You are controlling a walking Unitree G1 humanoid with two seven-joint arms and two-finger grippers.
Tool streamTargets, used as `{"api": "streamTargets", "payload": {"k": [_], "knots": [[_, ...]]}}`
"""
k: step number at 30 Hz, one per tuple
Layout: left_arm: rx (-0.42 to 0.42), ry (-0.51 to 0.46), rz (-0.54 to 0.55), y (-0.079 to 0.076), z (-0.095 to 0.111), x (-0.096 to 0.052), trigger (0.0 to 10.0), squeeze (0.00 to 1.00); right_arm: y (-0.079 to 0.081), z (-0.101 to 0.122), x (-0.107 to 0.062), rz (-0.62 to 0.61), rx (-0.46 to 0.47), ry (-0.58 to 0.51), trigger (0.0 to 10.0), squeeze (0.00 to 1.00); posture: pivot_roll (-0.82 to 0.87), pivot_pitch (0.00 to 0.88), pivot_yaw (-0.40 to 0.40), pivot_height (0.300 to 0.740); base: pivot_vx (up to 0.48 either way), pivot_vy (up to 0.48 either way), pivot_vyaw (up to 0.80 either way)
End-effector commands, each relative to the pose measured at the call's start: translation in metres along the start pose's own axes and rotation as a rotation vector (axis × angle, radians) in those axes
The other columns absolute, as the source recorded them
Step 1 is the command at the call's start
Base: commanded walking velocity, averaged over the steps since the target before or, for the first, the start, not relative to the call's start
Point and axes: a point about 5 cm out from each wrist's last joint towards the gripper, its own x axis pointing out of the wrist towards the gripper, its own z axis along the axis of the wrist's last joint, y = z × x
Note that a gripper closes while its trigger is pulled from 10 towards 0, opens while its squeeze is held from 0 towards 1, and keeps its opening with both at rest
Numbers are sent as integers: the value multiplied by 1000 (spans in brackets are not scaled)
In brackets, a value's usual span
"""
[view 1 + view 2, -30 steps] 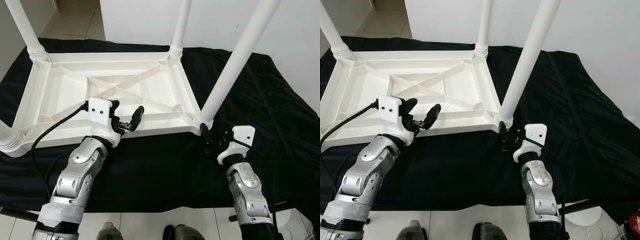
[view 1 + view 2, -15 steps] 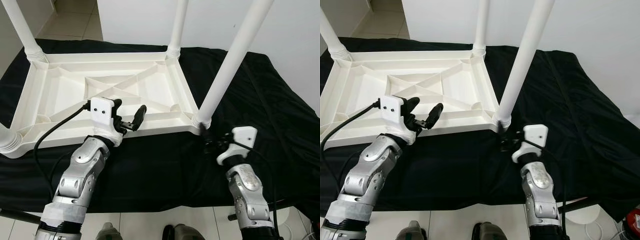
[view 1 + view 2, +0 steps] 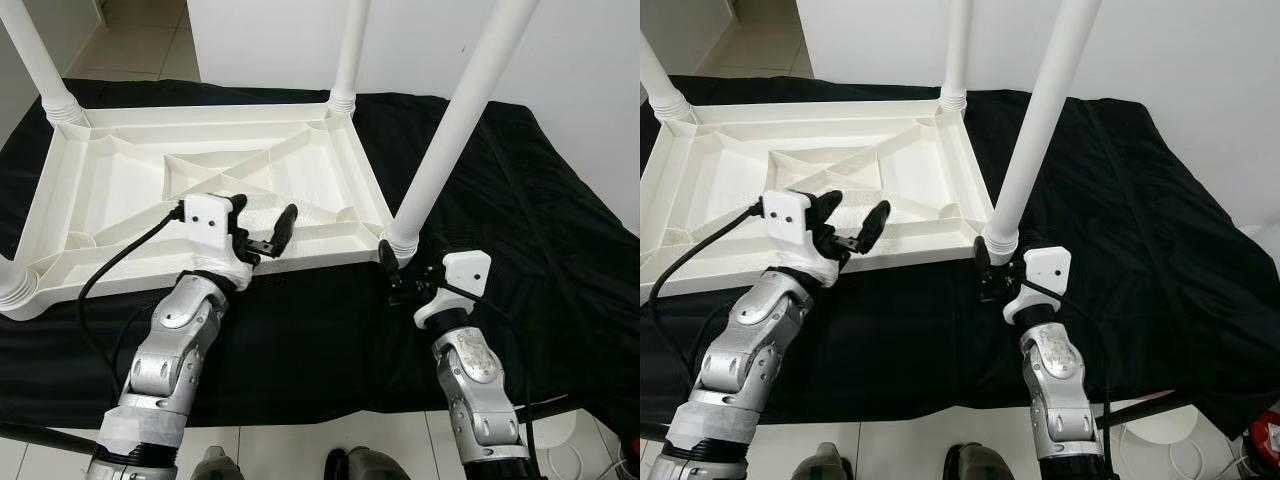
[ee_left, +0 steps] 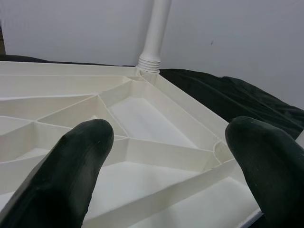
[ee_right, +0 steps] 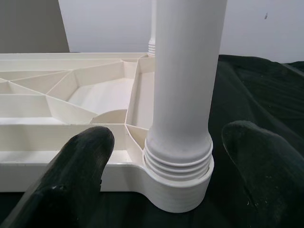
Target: Building children table
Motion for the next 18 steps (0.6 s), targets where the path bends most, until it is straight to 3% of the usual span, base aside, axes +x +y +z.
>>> {"api": "streamTargets", "payload": {"k": [1, 6, 11, 18], "knots": [[9, -2, 46, -1, -1, -3, 10000, 0, 0, 2, -1, 1, -18, -9, 10000, 0, 52, 77, -46, 740, 0, 0, 0], [17, 2, 36, -4, -2, -5, 10000, 0, 1, 4, -2, -1, -27, -15, 10000, 0, 52, 77, -46, 740, 0, 0, 0], [12, -15, 62, -7, 1, -18, 10000, 0, -5, 11, -6, -45, -49, -32, 10000, 0, 48, 74, -39, 740, 0, 0, 0], [-3, -28, 119, -1, -1, -17, 10000, 0, -7, 10, -2, -59, -52, -38, 10000, 0, 50, 68, -42, 740, 0, 0, 0]]}}
